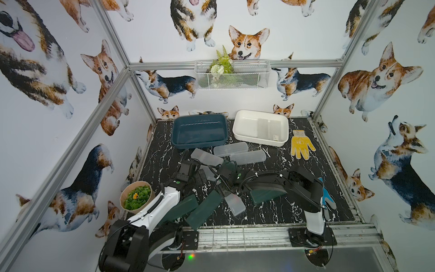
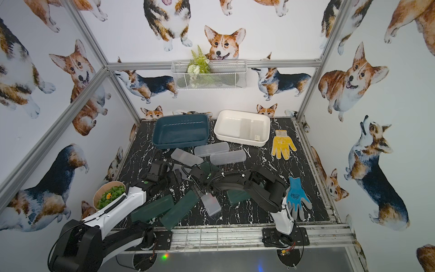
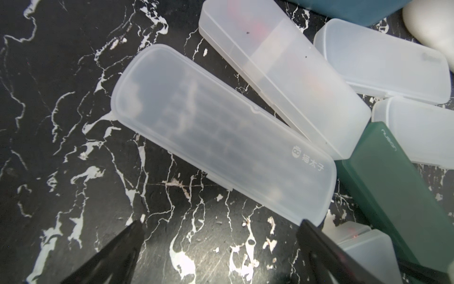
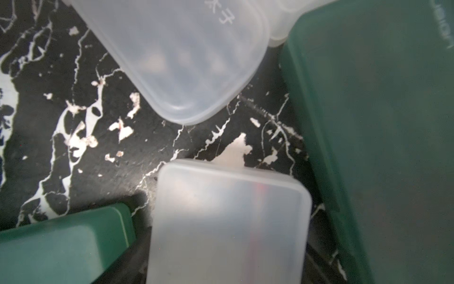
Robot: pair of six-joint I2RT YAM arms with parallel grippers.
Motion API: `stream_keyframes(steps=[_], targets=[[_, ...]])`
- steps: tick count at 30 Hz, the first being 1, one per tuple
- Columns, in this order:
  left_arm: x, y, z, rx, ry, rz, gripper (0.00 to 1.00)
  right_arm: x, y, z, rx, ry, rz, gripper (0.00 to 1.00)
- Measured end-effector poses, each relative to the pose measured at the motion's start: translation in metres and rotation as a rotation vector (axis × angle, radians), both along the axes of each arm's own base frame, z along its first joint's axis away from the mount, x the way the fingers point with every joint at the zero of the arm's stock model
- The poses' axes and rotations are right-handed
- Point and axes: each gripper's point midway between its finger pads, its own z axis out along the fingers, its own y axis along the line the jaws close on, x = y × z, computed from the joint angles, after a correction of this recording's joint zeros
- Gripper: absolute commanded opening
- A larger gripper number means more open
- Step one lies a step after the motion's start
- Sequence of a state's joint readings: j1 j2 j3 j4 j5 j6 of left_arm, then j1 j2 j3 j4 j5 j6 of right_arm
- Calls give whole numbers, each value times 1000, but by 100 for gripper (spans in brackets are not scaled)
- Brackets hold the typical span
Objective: Place the pencil cases by color into the storage box
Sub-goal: Pick up the pencil case from the center of the board.
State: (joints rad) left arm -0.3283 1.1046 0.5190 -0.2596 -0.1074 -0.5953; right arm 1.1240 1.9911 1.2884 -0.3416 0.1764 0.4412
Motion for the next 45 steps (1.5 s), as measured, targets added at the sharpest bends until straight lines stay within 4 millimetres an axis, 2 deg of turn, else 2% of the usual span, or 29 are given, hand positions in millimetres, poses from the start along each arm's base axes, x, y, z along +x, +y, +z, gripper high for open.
stream_keyframes(steps=[7, 12, 24, 31, 36, 39, 45], targets=[[0, 0, 1, -1, -4, 1, 100, 6, 0, 1, 24, 8, -10, 58], [0, 0, 0, -1, -2, 1, 100, 5, -3, 4, 31, 17, -11, 57], [4, -1, 12, -15, -43, 1, 100, 5, -1, 54, 130, -19, 15, 53], [5, -2, 20, -36, -71, 7, 100, 14, -9, 64, 145, -14, -5, 53], [6, -6, 24, -62, -89, -2, 100, 38, -21, 87, 190, -36, -61, 53], [8, -10, 29, -71, -99, -11, 100, 60, -29, 100, 215, -53, -107, 53], [17, -24, 44, -81, -137, -58, 100, 129, -53, 126, 265, -115, -230, 53]])
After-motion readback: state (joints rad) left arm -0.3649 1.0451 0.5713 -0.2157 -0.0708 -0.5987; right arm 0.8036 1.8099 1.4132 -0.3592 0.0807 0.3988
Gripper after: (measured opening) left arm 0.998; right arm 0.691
